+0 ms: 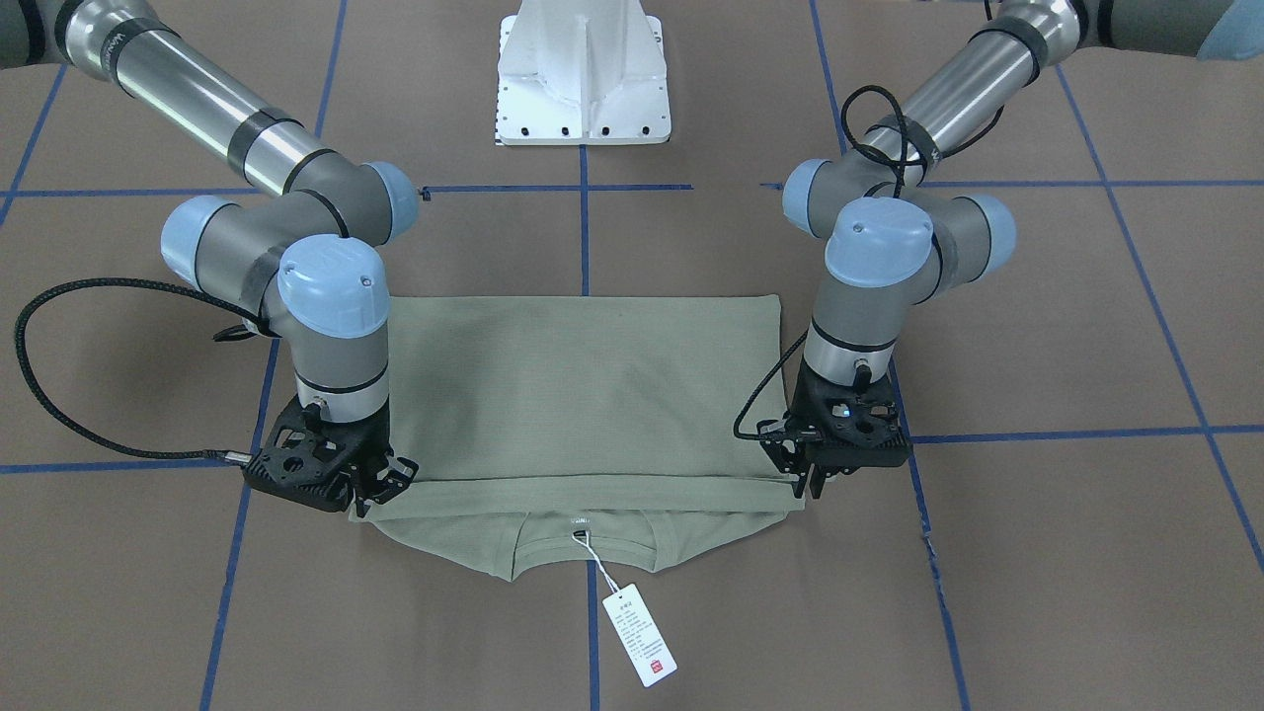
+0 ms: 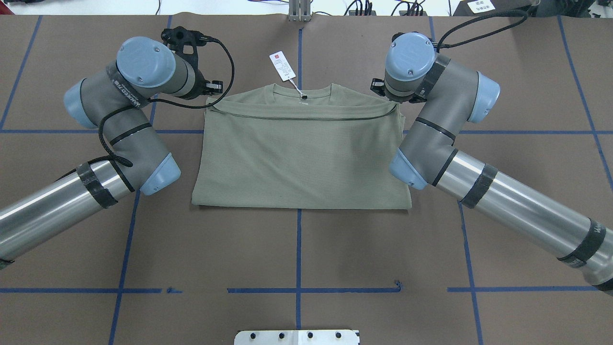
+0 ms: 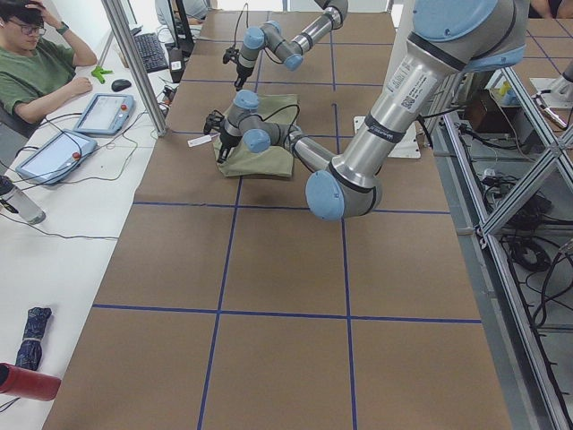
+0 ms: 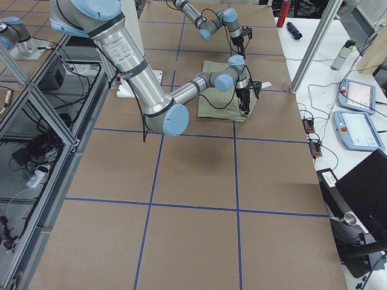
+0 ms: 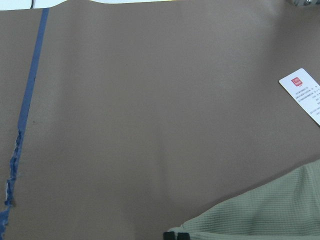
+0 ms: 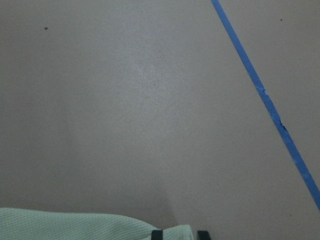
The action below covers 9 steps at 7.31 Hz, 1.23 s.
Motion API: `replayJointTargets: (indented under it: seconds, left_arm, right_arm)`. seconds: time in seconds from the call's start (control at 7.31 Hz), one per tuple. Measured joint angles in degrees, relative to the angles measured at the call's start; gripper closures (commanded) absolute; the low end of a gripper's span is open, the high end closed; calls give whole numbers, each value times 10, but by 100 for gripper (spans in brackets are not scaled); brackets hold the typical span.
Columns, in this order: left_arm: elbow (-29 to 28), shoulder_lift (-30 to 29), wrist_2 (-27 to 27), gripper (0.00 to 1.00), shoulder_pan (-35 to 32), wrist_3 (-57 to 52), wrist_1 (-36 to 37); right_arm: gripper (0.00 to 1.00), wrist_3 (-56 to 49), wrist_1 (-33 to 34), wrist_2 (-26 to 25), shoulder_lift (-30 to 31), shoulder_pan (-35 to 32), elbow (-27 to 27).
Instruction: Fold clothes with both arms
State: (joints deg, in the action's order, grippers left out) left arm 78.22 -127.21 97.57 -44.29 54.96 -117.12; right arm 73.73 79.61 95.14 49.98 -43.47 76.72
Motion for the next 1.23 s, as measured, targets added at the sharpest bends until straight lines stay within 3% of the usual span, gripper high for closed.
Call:
replayJointTargets:
  seconds: [0.27,0.55,0.68,0.96,1.23]
  left_arm:
    - [48,22,5,0,1,-32,-2]
    - [133,82,24,2,13,-2,-8]
    - [162,117,34,15,33,48,-35]
    - [180,177,17,18,93,171,-135]
    - [183,197,-1,18,128,211,-163]
  right_arm:
    - [0,-36,-13,22,20,-8,39]
    - [0,-44,-17,47,56,-14,108]
    - [0,-42,-17,53,66,-14,134]
    - [0,-38,-18,56,75,-13,152]
    - [0,-38,-18,57,77,-12,155]
